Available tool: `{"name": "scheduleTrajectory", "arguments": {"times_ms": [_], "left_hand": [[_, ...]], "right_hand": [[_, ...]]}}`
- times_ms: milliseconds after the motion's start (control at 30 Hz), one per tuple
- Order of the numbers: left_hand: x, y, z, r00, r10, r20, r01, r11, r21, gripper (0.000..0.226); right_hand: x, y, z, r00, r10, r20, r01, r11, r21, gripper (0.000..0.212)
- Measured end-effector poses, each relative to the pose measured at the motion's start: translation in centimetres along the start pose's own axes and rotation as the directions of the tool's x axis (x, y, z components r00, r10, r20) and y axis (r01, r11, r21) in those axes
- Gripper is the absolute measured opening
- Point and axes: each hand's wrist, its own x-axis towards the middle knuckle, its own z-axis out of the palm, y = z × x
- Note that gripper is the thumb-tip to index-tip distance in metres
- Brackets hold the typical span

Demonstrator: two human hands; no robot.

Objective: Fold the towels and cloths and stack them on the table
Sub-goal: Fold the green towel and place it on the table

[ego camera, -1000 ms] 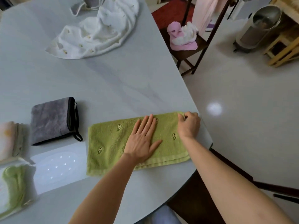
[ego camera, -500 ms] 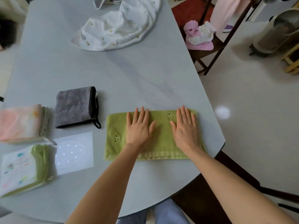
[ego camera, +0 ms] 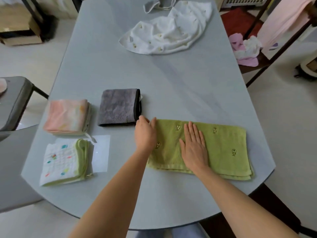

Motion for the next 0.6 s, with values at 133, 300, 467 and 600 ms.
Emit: {"name": "scheduleTrajectory", "arguments": {"times_ms": [133,300,467,600], "left_hand": [[0.7,-0.4,0.6,0.997,-0.07,0.018,0.071,0.997,-0.04,0.045],[-0.4,-0.3,1.1,0.993,-0.116,0.001,0.11,0.936,-0.333,0.024],[-1.2,-0.5,0.6,0.976,-0.049,-0.212,-0.029,0.937,-0.349,0.02],[-1.7,-2.0,1.5,0.986,0.045,-0.162,-0.078,0.975,-0.209,0.024]], "right_hand": [[-0.1,-0.2,0.2,1.0,-0.006,0.021,0.006,0.999,-0.031,0.065],[-0.3,-0.3,0.4,1.0,0.023,0.013,-0.022,0.997,-0.075,0.064],[-0.1,-0.4,0.5,0.999,-0.035,0.02,0.036,0.997,-0.075,0.062],[0.0,-0.2,0.7,0.998,-0.056,0.022,0.057,0.997,-0.046,0.063]]}}
